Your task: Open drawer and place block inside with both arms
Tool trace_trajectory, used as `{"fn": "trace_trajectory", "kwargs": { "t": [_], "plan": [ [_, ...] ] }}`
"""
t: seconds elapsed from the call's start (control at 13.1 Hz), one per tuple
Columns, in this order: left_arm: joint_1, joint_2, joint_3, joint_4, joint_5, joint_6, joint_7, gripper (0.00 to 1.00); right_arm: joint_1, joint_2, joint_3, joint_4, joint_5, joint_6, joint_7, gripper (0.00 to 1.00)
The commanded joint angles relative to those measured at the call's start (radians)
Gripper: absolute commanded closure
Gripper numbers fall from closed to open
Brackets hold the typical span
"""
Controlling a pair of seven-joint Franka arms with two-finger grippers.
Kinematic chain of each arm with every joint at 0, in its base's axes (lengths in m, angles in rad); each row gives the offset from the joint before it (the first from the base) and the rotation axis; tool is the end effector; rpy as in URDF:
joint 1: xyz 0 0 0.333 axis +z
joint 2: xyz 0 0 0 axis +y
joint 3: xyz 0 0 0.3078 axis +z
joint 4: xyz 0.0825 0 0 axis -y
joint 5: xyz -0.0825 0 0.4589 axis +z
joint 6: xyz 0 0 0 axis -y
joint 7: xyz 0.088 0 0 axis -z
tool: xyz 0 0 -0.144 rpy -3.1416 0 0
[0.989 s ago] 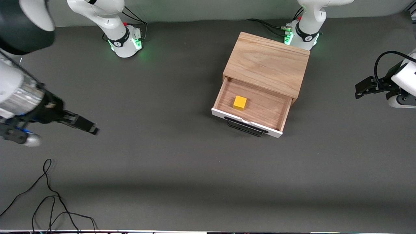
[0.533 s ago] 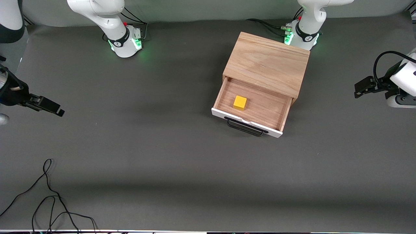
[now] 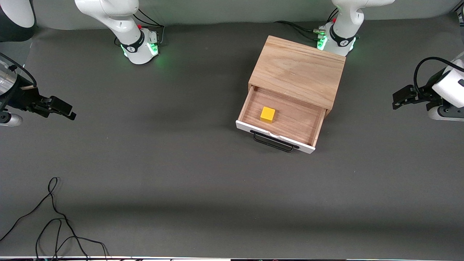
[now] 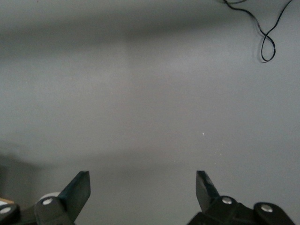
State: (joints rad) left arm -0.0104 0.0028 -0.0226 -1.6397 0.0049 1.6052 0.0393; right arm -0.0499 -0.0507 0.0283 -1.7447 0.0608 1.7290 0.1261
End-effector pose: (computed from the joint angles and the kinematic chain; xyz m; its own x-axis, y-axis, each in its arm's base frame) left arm 0.6292 -0.0201 0.5428 0.9967 -0.0724 -0.0375 -0.0726 -0.9974 -0.0033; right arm 0.6254 -0.0055 0.5294 0.9873 -0.1564 0.0270 -0.1545 -0.9860 -0.0628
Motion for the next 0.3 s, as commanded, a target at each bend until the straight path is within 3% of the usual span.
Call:
{"fn": "trace_trajectory", "kwargs": {
  "t": [0.0,0.23],
  "plan": [
    [-0.014,0.000,0.009,0.004,-0.011,-0.011,-0.018,0.00,0.005,-0.018,-0.005,-0.019,-0.006,-0.008,-0.028,0.00],
    [-0.014,0.002,0.010,0.004,-0.010,-0.014,-0.016,0.00,0.005,-0.011,-0.005,-0.007,-0.009,-0.009,-0.029,0.00]
  ]
}}
